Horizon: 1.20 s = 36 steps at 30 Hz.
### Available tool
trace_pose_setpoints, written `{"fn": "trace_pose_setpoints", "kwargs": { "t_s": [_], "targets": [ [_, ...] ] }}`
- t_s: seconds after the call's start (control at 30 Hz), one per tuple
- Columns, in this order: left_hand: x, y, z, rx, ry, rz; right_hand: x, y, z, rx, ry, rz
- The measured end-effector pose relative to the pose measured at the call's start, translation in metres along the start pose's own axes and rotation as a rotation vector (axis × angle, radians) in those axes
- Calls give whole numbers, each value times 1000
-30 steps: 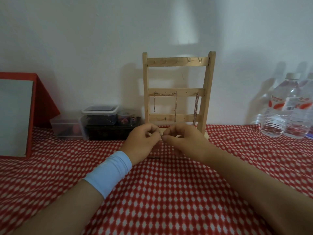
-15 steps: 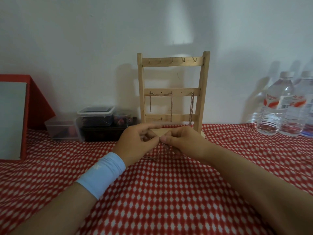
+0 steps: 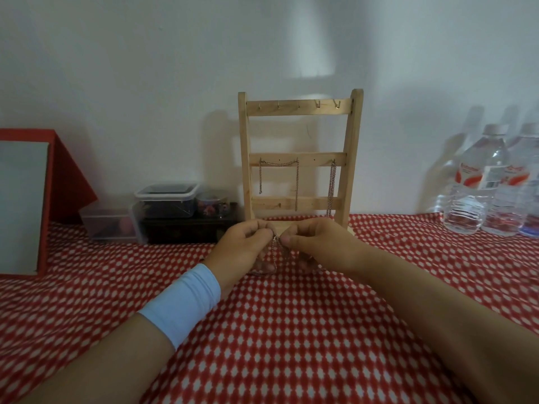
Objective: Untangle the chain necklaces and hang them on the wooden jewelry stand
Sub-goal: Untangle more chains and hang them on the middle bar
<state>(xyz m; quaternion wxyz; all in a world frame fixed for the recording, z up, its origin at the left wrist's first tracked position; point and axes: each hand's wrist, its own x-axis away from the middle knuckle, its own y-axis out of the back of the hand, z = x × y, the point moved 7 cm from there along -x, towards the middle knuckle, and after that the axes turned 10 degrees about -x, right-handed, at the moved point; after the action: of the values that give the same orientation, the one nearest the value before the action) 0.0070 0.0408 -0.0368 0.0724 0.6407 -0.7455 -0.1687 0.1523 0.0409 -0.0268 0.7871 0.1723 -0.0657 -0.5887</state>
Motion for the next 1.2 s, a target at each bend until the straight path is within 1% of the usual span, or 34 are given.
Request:
{"fn": "trace_pose_setpoints", "kwargs": {
  "t_s": [0.1, 0.2, 0.3, 0.4, 0.5, 0.57, 0.63, 0.67, 0.73, 0.87, 0.93, 1.0, 1.1, 1.2],
  "targets": [
    [3, -4, -3, -39, -33, 2, -1, 4, 4, 3, 55, -89],
    [4, -3, -5, -93, -81, -14, 1, 4, 11, -53, 97, -110],
    [3, -1, -5, -27, -75, -14, 4, 8, 17, -12, 136, -143],
    [3, 0, -5, 2, -84, -22, 5, 10, 19, 8, 154, -133],
    [3, 2, -8, -105, -143, -50, 7, 11, 25, 96, 167, -119],
    [2, 6, -11, -214, -199, -102, 7, 11, 27, 143, 170, -102],
    [2, 6, -14, -280, -252, -134, 8, 9, 28, 158, 186, -77],
    [2, 5, -15, -275, -261, -129, 9, 8, 28, 138, 194, -72],
    [1, 0, -13, -207, -238, -81, 8, 9, 25, 61, 179, -62],
    [0, -11, -2, -39, -116, 94, 3, 6, 16, -16, 90, 4],
    [0, -10, -2, -29, -96, 97, -1, 5, 11, 22, 60, 32],
    [0, -6, -6, -66, -96, 53, -3, 4, 8, 65, 43, 63],
    [-3, 2, -5, -112, -79, 1, -2, 5, 9, 50, 53, 92],
    [-1, -1, -2, 10, -45, 57, 1, 6, 11, 66, 79, 104]
  ]
}}
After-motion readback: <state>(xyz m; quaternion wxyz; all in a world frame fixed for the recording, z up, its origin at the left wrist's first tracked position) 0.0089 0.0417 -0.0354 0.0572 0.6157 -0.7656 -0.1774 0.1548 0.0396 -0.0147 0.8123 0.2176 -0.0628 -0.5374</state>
